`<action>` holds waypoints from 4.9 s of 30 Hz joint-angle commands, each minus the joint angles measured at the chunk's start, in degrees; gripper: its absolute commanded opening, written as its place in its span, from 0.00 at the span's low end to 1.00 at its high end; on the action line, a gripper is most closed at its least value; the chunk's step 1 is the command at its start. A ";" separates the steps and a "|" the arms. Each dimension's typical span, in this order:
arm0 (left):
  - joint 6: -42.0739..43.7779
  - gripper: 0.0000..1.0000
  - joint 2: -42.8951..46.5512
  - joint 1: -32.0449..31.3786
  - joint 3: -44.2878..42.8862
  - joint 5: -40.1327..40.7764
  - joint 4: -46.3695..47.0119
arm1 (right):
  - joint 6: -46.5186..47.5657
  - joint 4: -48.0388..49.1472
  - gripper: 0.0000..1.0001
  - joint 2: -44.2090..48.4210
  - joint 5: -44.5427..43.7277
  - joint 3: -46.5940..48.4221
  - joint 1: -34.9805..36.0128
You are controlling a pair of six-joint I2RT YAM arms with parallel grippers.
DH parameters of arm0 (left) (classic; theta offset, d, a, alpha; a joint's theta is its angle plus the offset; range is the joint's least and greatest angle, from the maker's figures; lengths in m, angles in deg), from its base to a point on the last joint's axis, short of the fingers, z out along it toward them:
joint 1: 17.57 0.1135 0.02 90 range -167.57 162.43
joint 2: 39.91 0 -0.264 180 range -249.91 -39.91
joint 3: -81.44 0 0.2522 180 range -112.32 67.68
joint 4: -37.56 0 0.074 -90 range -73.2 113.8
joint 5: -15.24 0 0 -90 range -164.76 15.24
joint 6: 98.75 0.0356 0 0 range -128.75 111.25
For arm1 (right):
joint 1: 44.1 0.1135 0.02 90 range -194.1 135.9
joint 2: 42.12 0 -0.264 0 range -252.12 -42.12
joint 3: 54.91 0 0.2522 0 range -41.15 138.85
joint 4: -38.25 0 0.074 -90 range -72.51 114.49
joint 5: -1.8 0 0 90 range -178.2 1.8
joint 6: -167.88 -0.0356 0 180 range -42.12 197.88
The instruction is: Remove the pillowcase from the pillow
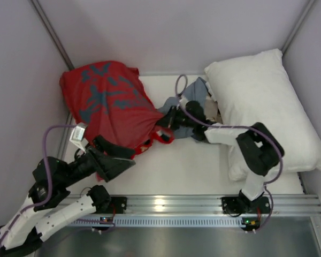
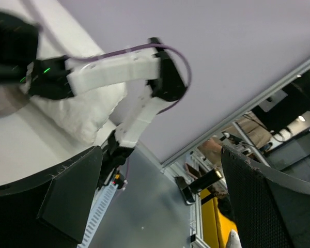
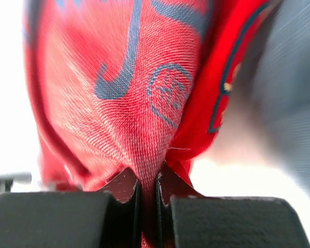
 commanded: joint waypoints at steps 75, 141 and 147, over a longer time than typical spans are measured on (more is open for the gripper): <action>55.48 0.77 -83.53 -19.58 -27.09 48.38 -15.57 | -5.93 -30.79 0.75 74.64 -4.38 -50.31 -17.68; 54.08 0.00 -83.62 -12.90 -25.41 36.95 -8.89 | -19.38 0.15 0.53 52.85 -20.46 -48.12 -7.39; 53.99 0.00 -79.76 -12.55 -25.24 33.61 -9.07 | -20.08 5.15 0.50 46.01 -20.55 -48.20 -6.34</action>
